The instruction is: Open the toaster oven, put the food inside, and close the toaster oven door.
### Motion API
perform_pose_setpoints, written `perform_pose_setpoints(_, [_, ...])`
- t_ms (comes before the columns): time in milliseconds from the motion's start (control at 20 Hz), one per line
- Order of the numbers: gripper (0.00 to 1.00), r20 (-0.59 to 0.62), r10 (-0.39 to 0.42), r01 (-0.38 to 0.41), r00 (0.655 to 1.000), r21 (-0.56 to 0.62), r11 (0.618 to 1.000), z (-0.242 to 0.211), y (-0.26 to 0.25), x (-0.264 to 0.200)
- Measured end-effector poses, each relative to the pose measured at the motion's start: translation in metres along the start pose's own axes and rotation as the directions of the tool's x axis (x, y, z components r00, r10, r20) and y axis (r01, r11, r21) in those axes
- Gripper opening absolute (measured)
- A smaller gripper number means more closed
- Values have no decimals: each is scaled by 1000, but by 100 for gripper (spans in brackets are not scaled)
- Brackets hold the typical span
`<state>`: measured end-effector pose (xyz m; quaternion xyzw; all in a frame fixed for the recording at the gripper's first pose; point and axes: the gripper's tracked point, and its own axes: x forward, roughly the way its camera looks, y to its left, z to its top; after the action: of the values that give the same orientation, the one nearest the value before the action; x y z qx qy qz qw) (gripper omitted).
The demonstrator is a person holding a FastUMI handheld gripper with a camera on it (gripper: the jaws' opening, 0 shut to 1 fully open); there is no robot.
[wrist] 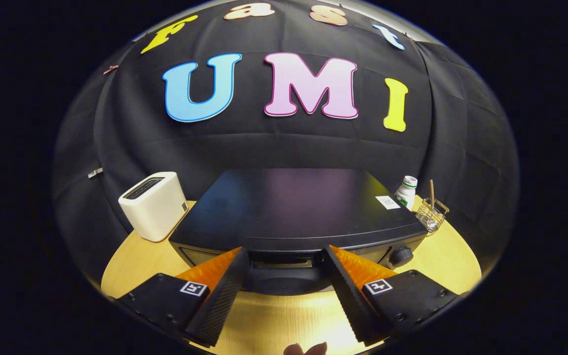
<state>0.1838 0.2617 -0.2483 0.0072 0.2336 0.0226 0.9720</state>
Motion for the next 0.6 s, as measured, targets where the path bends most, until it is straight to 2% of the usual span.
perform_pose_setpoints(200, [99,-2,5,-5,1000,4,1000,-15,-2,-20])
perform_pose_setpoints(450, [99,-61,14,-13,998,21,1000,-75,-5,-64])
perform_pose_setpoints(600, [99,-134,14,-15,991,-7,1000,-111,-7,-70])
